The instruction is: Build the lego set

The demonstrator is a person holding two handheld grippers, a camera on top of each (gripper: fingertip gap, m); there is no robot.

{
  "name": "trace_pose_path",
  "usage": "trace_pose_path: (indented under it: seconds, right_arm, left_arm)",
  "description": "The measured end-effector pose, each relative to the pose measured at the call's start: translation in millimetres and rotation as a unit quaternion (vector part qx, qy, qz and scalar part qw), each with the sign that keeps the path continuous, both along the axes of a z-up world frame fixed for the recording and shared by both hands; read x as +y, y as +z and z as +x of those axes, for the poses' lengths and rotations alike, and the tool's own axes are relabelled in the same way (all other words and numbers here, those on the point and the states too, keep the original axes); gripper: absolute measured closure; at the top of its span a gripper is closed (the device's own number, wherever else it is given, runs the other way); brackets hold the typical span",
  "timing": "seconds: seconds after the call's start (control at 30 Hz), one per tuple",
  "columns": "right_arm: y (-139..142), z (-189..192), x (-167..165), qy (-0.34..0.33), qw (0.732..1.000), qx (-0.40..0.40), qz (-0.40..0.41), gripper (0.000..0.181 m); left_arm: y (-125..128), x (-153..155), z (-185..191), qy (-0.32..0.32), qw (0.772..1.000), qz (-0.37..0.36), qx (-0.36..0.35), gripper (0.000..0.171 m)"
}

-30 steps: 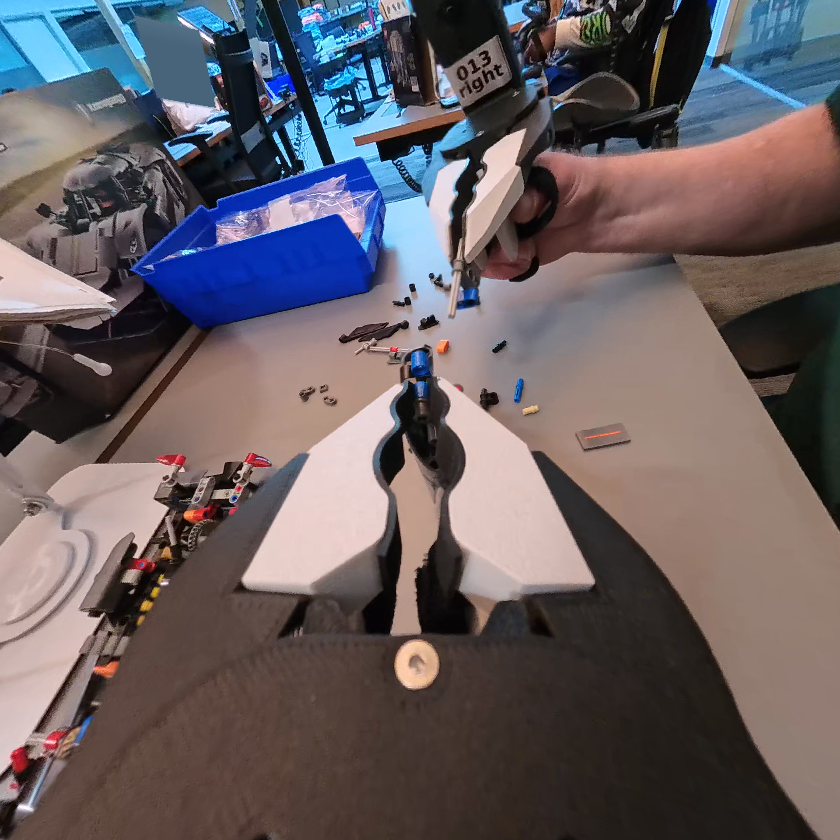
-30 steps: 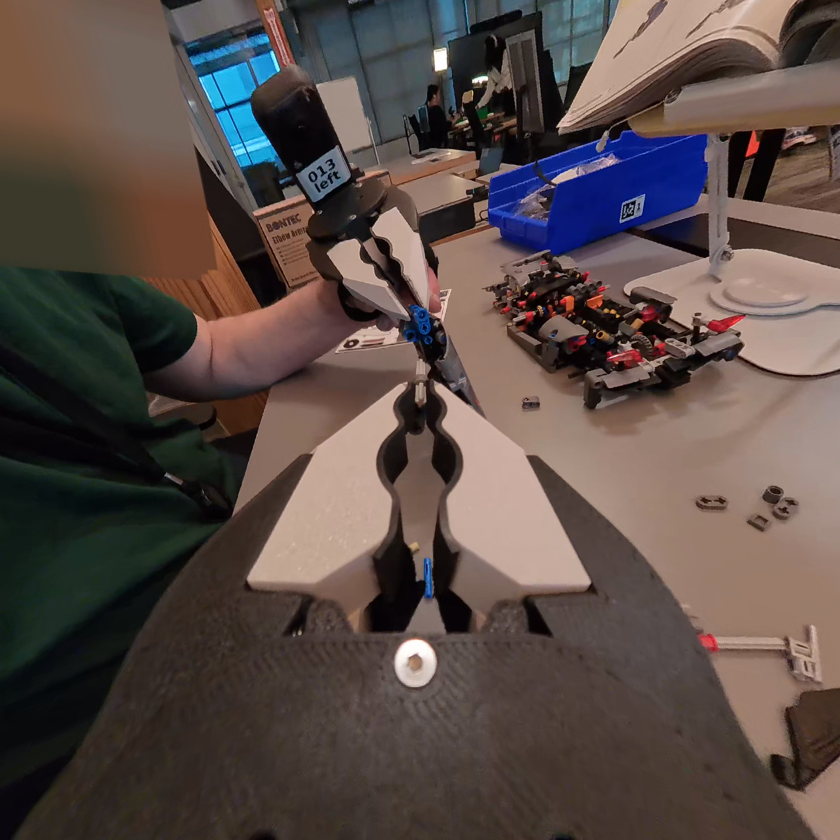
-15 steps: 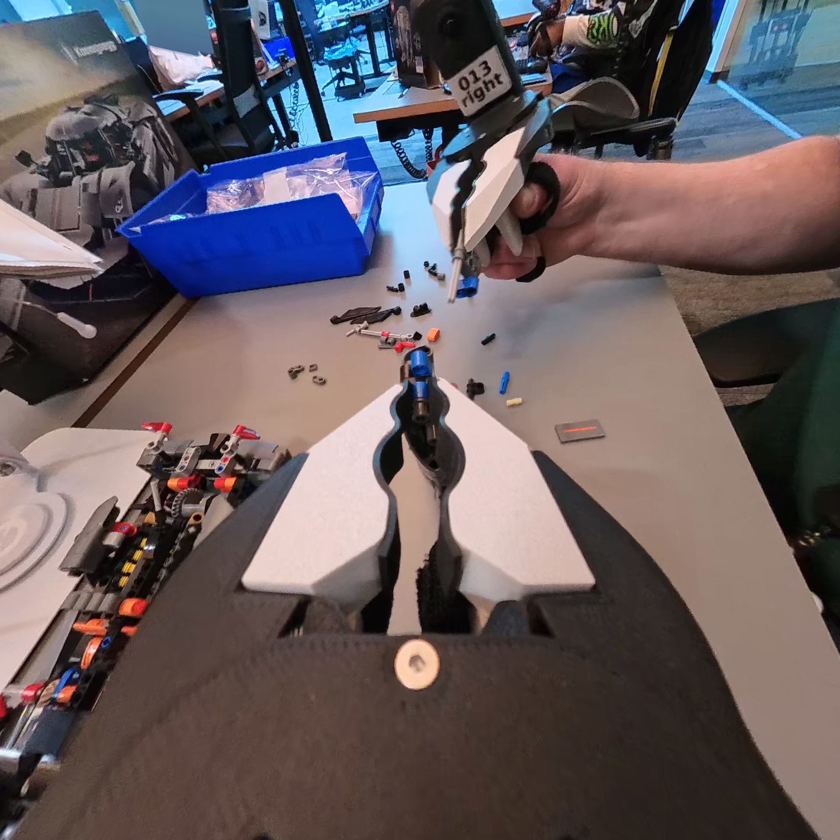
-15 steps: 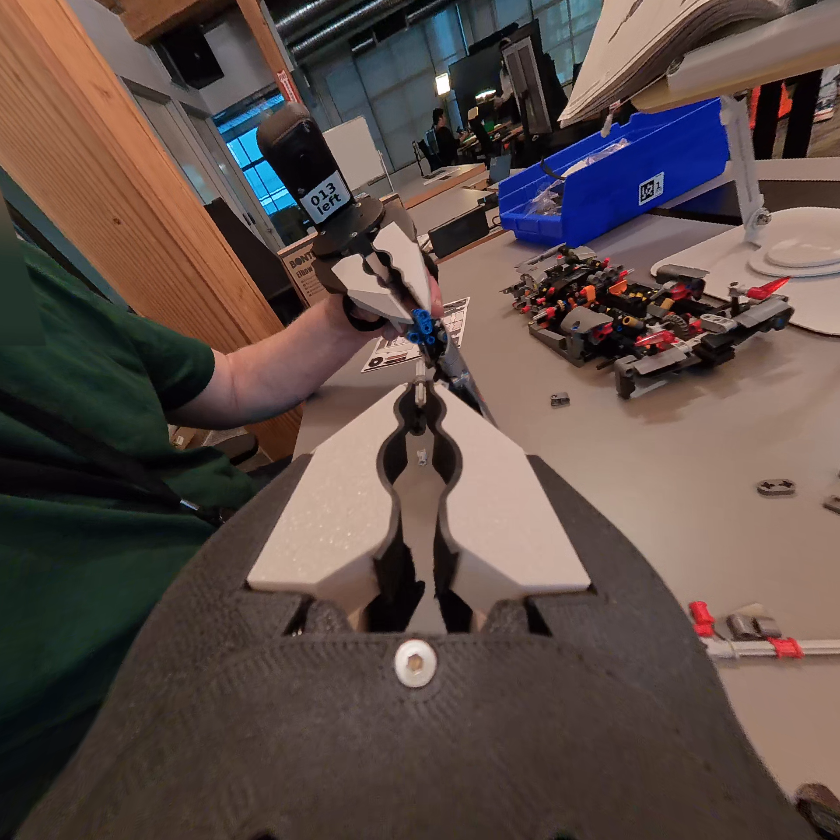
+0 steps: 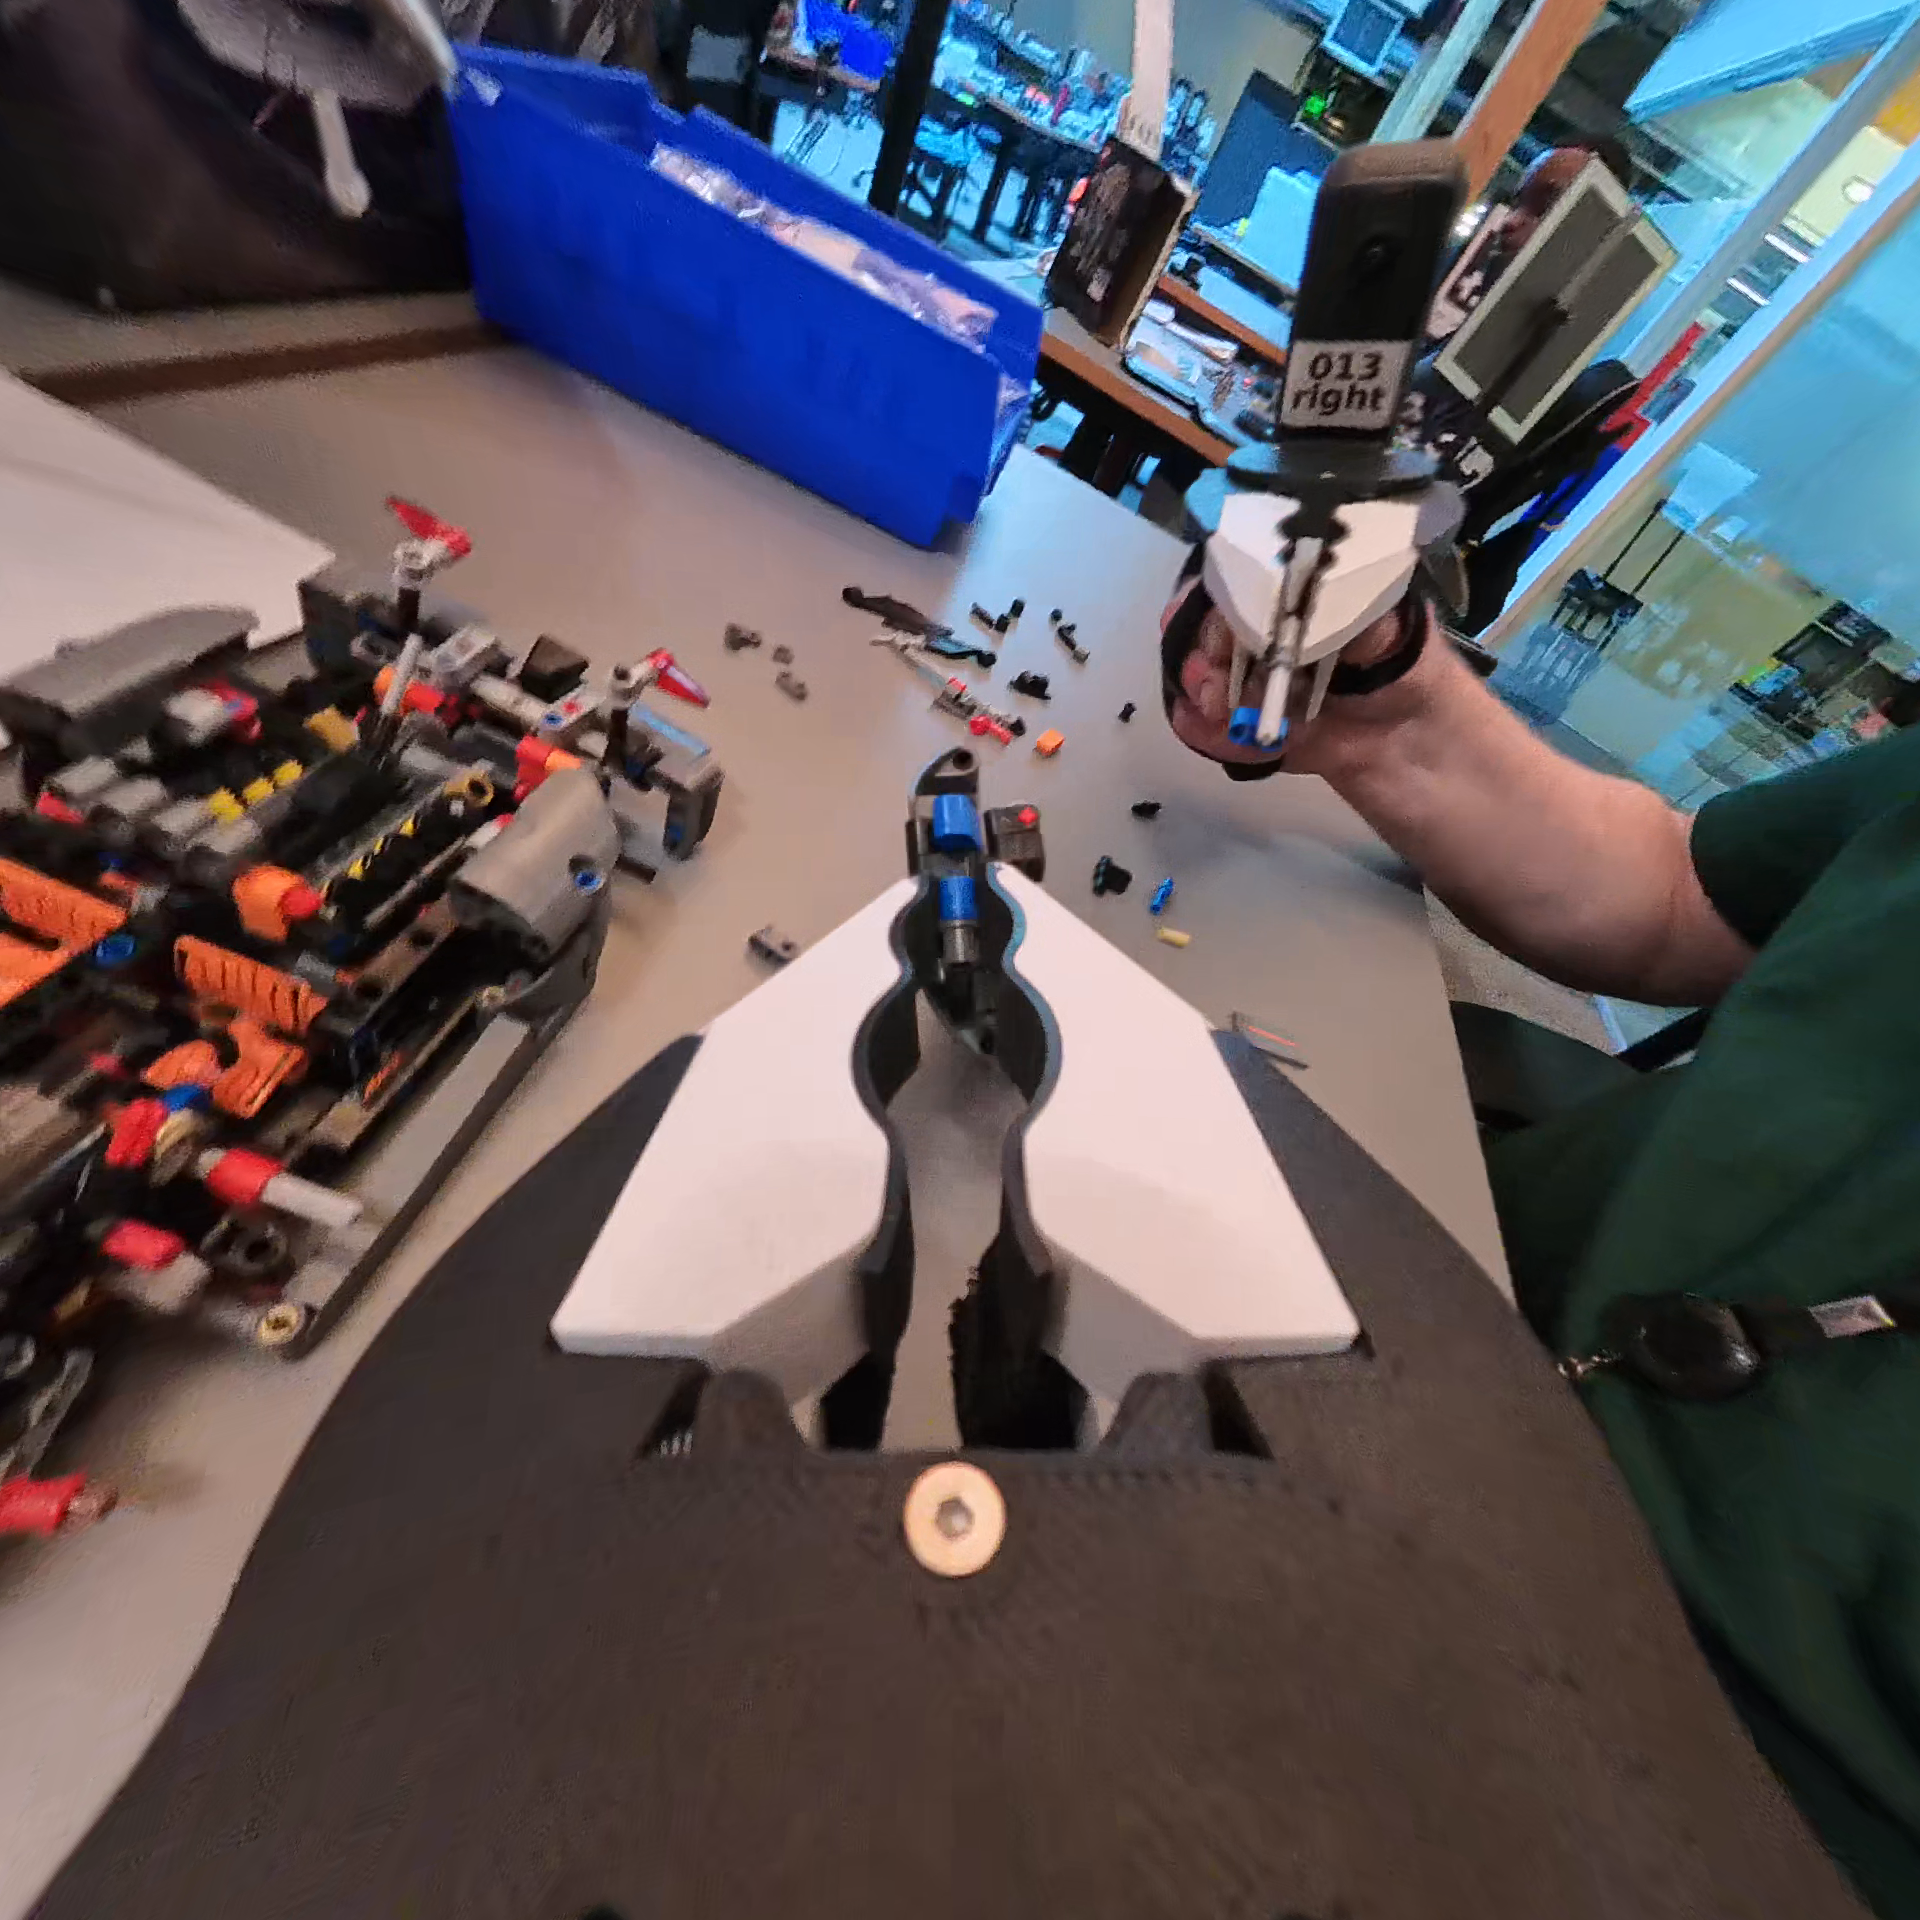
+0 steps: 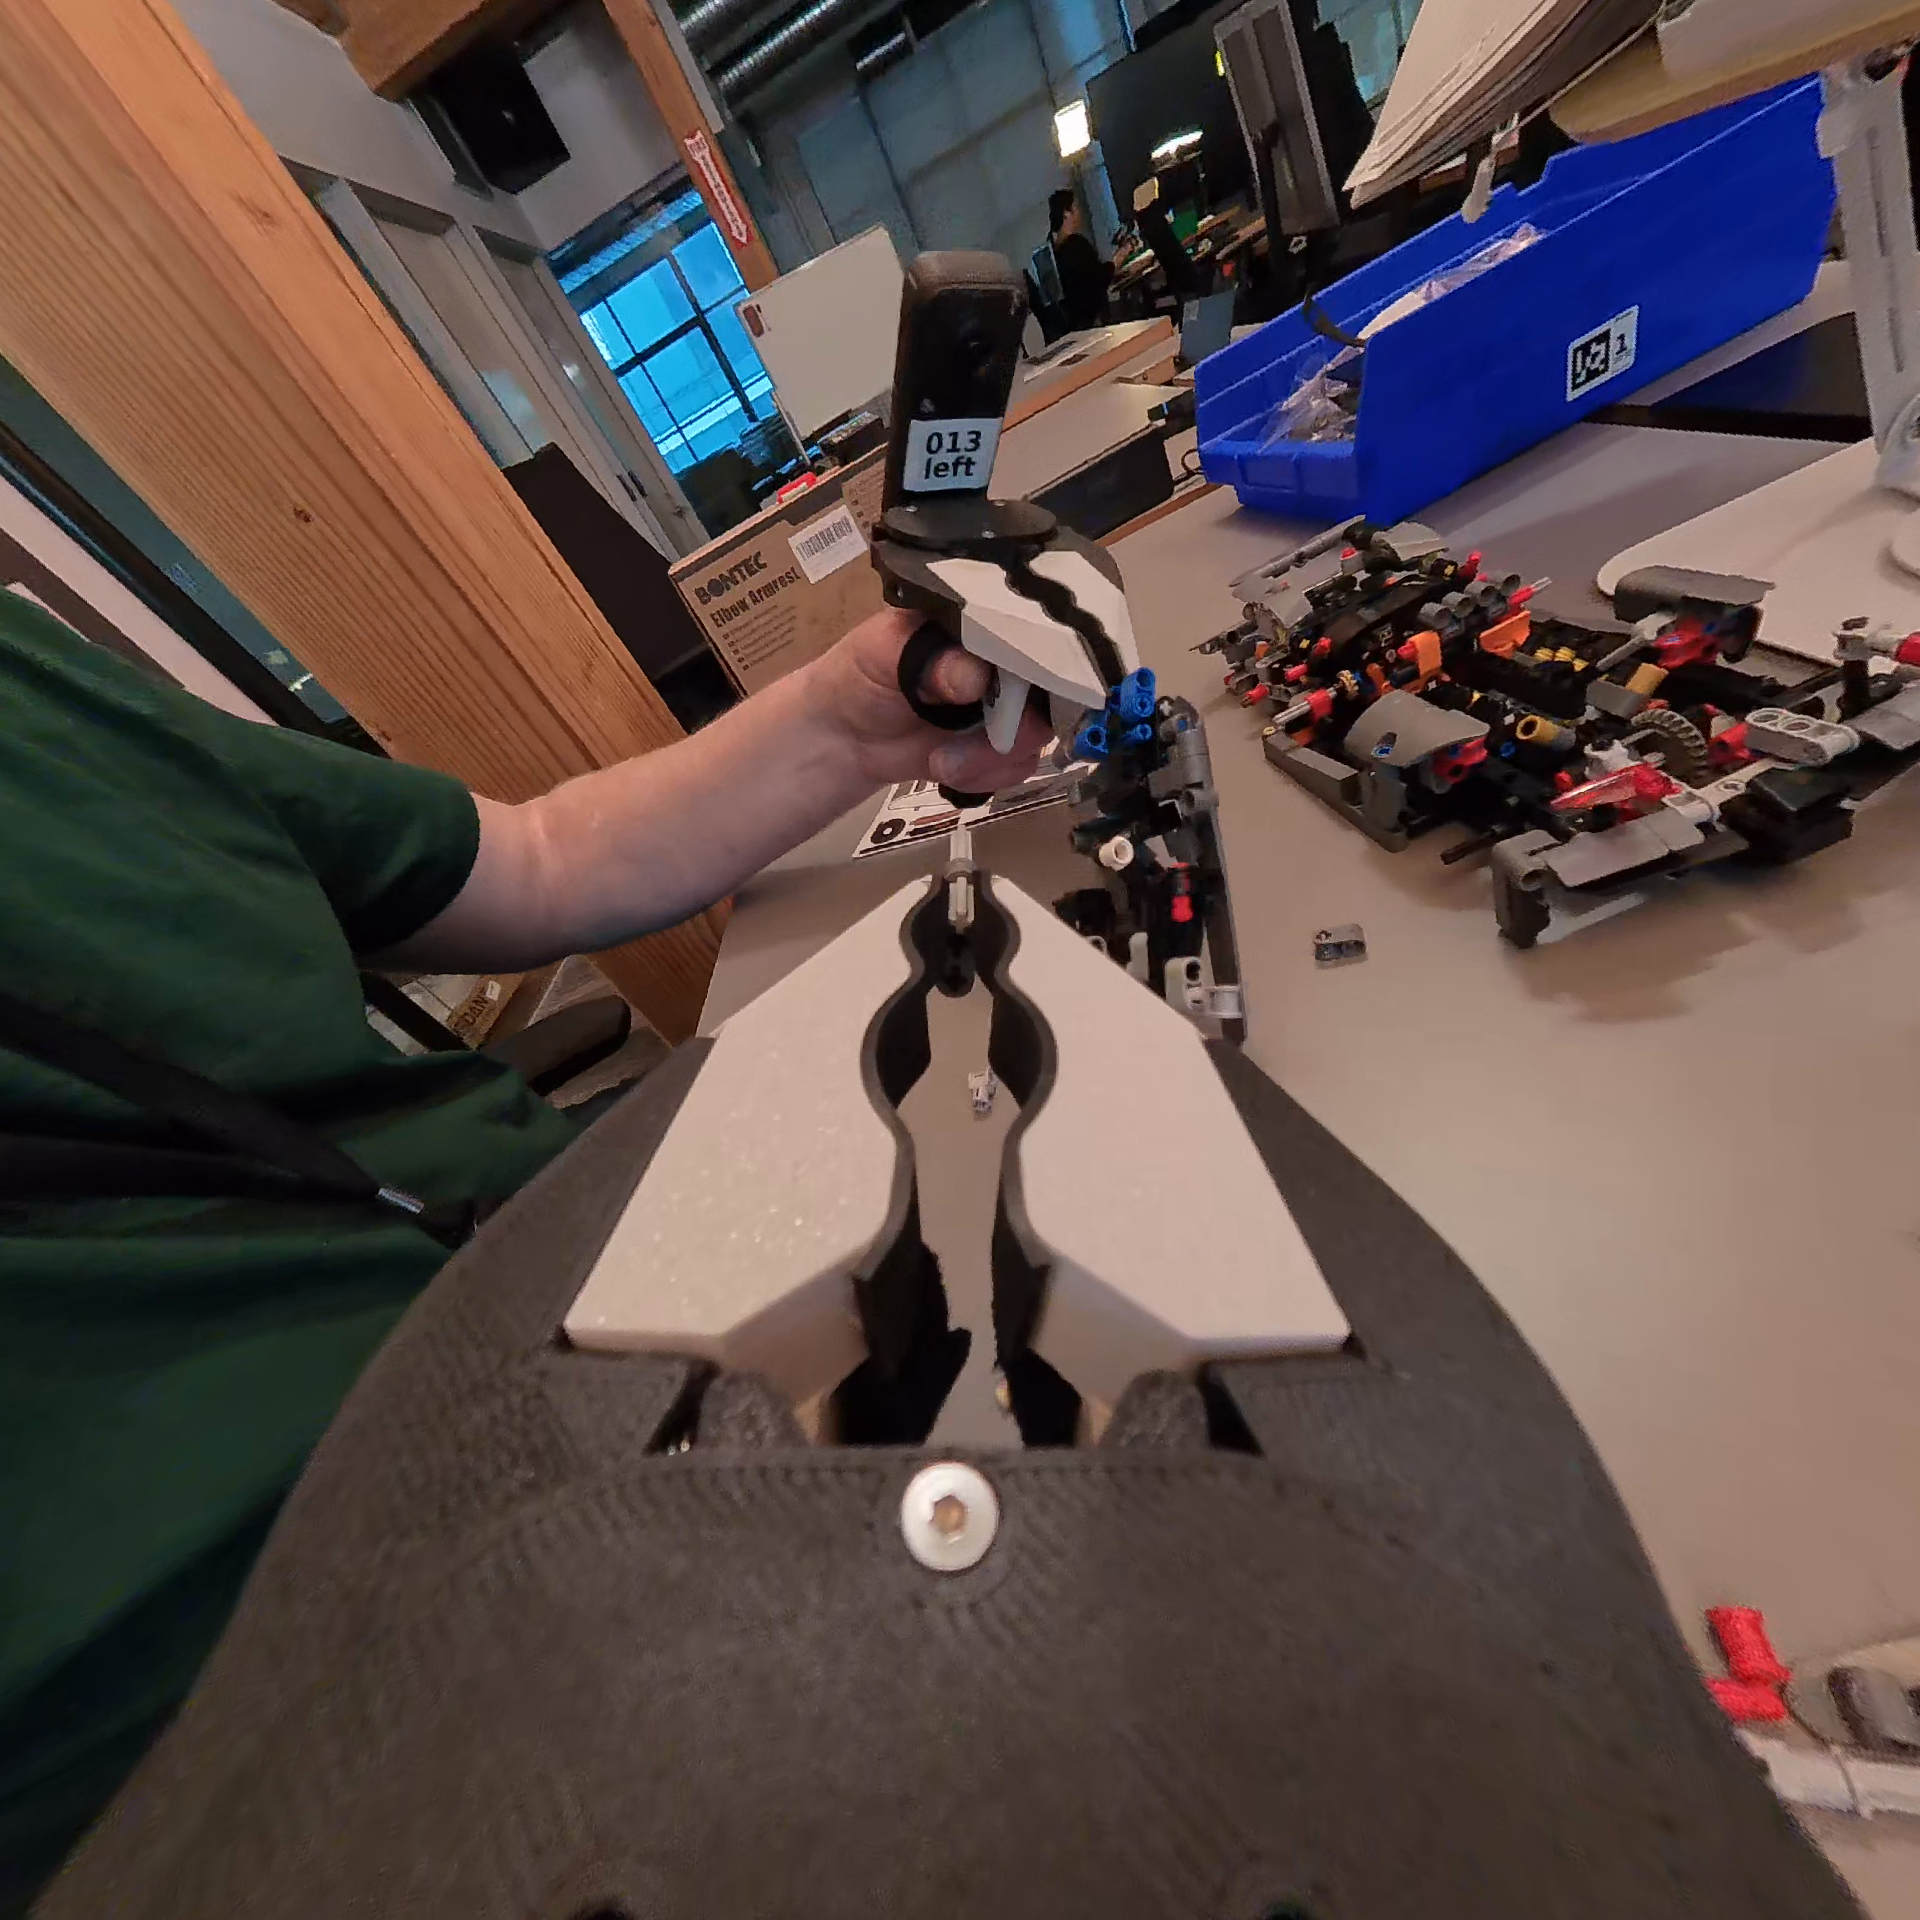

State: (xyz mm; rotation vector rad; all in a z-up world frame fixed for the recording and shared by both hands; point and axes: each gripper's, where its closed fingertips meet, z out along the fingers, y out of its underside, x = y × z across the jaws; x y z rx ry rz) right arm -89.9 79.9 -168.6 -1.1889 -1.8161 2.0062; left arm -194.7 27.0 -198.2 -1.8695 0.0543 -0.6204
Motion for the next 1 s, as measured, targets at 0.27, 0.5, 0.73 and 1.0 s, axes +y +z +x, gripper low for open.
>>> trace_pose_path:
  seconds: [0.27, 0.5, 0.73, 1.0]
  right_arm:
    - [-10, -14, -6, 0.018, 1.000, -0.025, 0.002, 0.179]
    - [-18, -22, -7, 0.023, 0.999, -0.046, 0.013, 0.179]
    - [-21, -26, -3, 0.025, 0.998, -0.055, 0.021, 0.179]
    - [-26, -34, 18, -0.003, 0.996, -0.062, 0.071, 0.180]
  left_arm:
    - [-33, -2, -1, -0.010, 0.997, -0.074, -0.036, 0.166]
    - [-61, 5, 9, -0.036, 0.989, -0.142, -0.008, 0.166]
    - [-67, 6, 8, -0.024, 0.987, -0.146, 0.066, 0.159]
    - [-64, -5, 13, 0.000, 0.972, -0.150, 0.183, 0.141]
